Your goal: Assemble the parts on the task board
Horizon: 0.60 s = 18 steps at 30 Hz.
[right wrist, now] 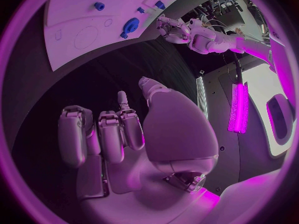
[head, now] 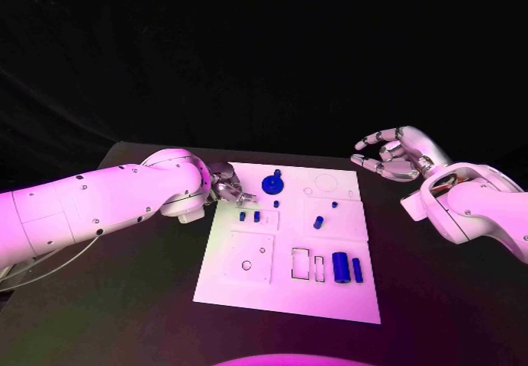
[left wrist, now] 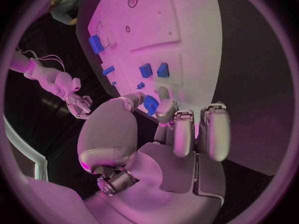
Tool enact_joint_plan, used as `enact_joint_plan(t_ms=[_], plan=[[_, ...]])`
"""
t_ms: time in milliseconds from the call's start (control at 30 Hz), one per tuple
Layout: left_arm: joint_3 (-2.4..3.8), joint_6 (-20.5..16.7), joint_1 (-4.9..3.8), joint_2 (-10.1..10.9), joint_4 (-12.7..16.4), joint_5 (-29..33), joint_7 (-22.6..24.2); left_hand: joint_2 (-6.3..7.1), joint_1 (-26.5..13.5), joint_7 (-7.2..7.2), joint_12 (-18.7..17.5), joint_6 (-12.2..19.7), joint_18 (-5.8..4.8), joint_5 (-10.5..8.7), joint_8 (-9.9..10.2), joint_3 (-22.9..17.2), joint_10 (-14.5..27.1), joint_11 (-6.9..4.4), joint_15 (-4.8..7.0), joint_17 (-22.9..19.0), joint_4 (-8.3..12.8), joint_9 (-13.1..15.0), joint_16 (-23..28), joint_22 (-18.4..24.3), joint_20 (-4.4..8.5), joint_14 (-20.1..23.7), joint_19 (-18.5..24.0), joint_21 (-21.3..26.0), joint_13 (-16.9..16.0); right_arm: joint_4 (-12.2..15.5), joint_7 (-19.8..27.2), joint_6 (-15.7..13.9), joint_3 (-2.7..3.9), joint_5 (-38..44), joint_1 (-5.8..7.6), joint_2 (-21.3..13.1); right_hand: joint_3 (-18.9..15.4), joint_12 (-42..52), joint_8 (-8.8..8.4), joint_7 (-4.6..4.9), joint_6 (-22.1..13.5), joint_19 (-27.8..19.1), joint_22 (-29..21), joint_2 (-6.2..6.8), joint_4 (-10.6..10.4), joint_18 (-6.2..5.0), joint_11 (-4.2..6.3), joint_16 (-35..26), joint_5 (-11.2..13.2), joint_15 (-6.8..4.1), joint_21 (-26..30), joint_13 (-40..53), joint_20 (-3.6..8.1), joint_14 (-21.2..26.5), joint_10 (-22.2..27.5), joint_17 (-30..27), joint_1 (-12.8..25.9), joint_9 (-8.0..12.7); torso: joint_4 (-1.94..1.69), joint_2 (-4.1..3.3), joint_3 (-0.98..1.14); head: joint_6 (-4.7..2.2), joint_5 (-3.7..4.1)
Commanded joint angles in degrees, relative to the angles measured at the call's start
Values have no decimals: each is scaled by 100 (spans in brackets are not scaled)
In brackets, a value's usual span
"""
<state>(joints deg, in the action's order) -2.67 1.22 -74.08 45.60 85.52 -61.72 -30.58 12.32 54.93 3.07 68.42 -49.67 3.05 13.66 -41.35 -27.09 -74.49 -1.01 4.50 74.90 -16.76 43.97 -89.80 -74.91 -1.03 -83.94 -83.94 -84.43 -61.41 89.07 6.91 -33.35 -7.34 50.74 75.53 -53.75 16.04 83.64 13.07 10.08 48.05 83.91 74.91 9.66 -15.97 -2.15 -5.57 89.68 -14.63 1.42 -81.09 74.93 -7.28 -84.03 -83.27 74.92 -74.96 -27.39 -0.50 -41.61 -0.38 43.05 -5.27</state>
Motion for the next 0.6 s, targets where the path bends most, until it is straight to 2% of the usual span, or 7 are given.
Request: enact_joint_plan(t_ms=[33,133,167,200,333,467,600], plan=[[12,-768,-2,7,36,48,514,-26,-44,53,-310,175,-17,22,73,134,285,54,-45,1510,-2,-33,-20,-253,-23,-606,9,125,369,3,45,22,0,47,-4,-7,6,15,27,-25,-30,15,758,10,-30,-35,47,11,-21,-45,31,749,32,-578,3,1427,68,0,-4,1,4,-9,10],[11,-1058,-2,-4,47,65,1068,-7,91,145,-743,393,67,41,166,229,708,130,-111,1322,0,-80,108,142,-77,-532,220,367,873,3,44,19,0,47,-4,-12,6,15,27,-25,-30,15,758,10,-30,-35,47,11,-21,-45,31,749,32,-578,3,1427,68,0,-11,-1,-1,-21,27],[4,-1145,-2,-15,49,66,1274,5,259,222,-1213,584,102,51,246,239,1182,200,-174,1181,31,-120,209,309,-112,-470,316,478,1414,3,44,19,0,47,-4,-14,6,15,27,-25,-30,15,758,10,-30,-35,47,11,-21,-45,31,749,32,-578,3,1427,68,0,-12,-1,-1,-28,35],[-11,-1260,-1,-33,50,56,1547,60,730,387,-1682,920,258,54,419,147,1815,349,-290,598,177,-216,658,1123,-210,-161,799,1020,1796,2,45,19,0,47,-4,-15,6,15,27,-25,-30,15,758,10,-30,-35,47,11,-21,-45,31,749,32,-578,3,1427,68,0,-16,-2,-1,-32,43],[-67,-1619,33,-110,49,-214,2356,184,1963,660,-2345,1225,492,22,859,-170,2604,633,-555,-391,376,-708,1470,2326,-506,561,1569,1991,2353,0,48,20,0,47,-4,-16,4,10,28,-25,-32,9,752,10,-31,-37,48,9,-22,-45,39,743,32,-576,9,1418,71,0,-14,-2,-6,-48,64],[-92,-1893,144,-206,28,-867,2892,336,2406,688,-2980,1184,604,-1,1164,-342,2788,699,-619,-1156,435,-1121,2040,2874,-574,1055,1857,2466,3004,-2,49,25,0,47,-4,-17,4,10,28,-25,-32,9,752,10,-31,-37,48,9,-22,-45,39,743,32,-576,9,1418,71,0,-10,0,-8,-58,80],[-114,-1878,231,-353,-110,-1622,3128,403,2654,666,-3445,1014,600,3,1335,-377,2714,692,-622,-1512,517,-1436,2195,2842,-553,1135,1762,2464,3556,-2,49,30,0,47,-4,-14,4,9,30,-25,-33,5,746,9,-32,-39,48,7,-24,-45,47,742,32,-574,10,1411,72,0,4,-3,-5,-73,81]])
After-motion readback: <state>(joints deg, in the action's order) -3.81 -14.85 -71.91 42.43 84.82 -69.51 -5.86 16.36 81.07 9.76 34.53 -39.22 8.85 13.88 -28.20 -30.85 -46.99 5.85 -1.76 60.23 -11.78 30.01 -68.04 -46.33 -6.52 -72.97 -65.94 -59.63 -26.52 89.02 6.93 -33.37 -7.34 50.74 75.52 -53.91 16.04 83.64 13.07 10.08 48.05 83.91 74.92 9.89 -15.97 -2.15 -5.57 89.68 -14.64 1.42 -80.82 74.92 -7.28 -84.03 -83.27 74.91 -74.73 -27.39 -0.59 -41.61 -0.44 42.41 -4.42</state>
